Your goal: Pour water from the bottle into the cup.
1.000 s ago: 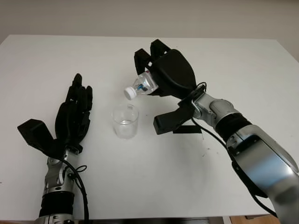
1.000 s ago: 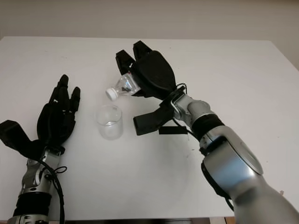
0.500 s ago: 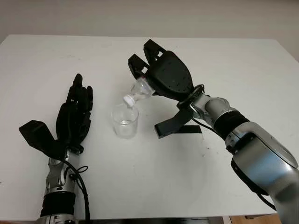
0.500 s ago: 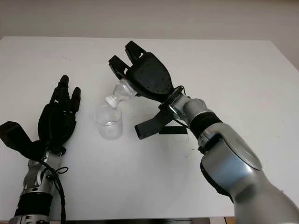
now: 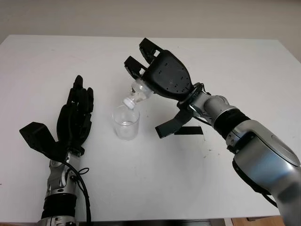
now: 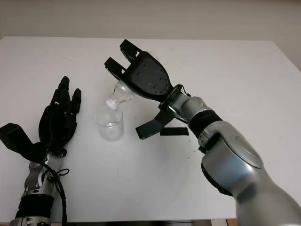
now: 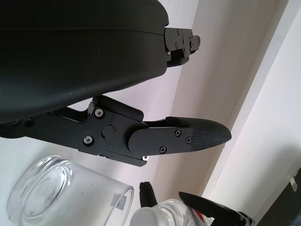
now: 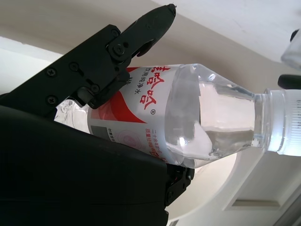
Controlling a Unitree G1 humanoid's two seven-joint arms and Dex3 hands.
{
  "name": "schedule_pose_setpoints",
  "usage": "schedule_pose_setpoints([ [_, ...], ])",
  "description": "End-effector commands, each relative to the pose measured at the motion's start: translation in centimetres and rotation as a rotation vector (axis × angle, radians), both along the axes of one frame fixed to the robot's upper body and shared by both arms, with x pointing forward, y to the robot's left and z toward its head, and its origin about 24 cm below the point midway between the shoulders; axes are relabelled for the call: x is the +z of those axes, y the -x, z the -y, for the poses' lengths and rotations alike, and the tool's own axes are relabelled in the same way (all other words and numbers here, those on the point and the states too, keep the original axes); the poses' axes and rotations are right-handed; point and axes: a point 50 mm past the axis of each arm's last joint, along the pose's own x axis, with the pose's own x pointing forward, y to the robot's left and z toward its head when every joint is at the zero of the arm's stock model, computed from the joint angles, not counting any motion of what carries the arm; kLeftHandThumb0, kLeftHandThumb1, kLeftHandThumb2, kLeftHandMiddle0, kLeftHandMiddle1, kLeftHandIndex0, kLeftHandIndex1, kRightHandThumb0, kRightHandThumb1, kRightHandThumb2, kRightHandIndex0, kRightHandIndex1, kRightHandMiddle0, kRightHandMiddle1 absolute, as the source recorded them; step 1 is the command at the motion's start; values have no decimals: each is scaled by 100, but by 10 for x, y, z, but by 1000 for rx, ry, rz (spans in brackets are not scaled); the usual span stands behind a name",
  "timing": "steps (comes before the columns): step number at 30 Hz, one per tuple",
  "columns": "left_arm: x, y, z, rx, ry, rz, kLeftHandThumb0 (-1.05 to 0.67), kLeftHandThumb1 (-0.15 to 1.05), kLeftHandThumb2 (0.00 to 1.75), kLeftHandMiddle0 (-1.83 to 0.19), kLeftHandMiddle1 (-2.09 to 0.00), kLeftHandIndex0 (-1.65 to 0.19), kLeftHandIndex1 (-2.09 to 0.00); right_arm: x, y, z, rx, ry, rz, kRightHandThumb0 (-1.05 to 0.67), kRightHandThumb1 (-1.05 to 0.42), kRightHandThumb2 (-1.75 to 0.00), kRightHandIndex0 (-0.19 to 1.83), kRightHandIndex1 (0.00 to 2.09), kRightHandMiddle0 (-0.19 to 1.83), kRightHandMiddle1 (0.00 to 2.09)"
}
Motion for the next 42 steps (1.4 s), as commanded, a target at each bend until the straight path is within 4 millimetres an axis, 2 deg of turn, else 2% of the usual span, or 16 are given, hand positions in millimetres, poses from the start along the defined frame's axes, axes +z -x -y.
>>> schedule_pose_setpoints([
  [1,3,-2,2,-8,-3,14,-72,105,41,9,-5,7,-5,15,-1,-2,23,-19,47,-37,-101,-7,107,209,66,209],
  [5,3,-2,2,-6,-13,14,-71,105,42,9,-5,7,-5,14,-1,1,18,-99,-17,-37,-102,-7,107,209,67,209],
  [9,3,0,1,-4,-14,17,-70,105,43,9,-5,7,-5,12,-4,12,14,-340,-292,-23,-101,-6,116,209,75,209],
  [12,3,1,0,1,-17,17,-70,105,43,8,-6,6,-5,10,-6,25,22,-583,-474,-17,-102,-10,135,209,97,209],
  [13,3,1,0,5,-19,16,-70,105,43,7,-6,6,-5,10,-7,30,17,-653,-526,-18,-103,-16,143,209,111,209],
  [16,4,1,-1,5,-24,13,-70,105,43,7,-6,5,-6,7,-8,46,37,-834,-680,-17,-103,-23,151,209,125,209],
  [21,5,0,-2,-9,-25,11,-71,105,43,8,-5,7,-5,-1,-5,69,52,-1055,-865,-17,-105,-26,136,209,125,209],
  [26,6,-1,-3,-17,-12,10,-71,105,41,8,-5,6,-5,-15,6,85,94,-1219,-1016,-14,-105,-29,112,209,103,209],
  [30,6,-1,-3,-17,-17,4,-70,105,41,8,-5,6,-5,-29,15,95,118,-1404,-1213,-17,-105,-35,140,209,114,209],
  [32,7,0,-4,-20,-17,3,-70,105,41,8,-5,6,-5,-32,20,99,114,-1463,-1303,-19,-105,-35,146,209,119,209],
  [36,7,0,-4,-21,-39,0,-70,105,42,8,-5,6,-5,-33,33,104,89,-1531,-1433,-21,-105,-30,153,209,126,209],
  [42,7,0,-2,-27,-22,1,-71,105,41,7,-6,7,-5,-32,51,105,102,-1604,-1580,-22,-105,-26,148,209,122,209],
])
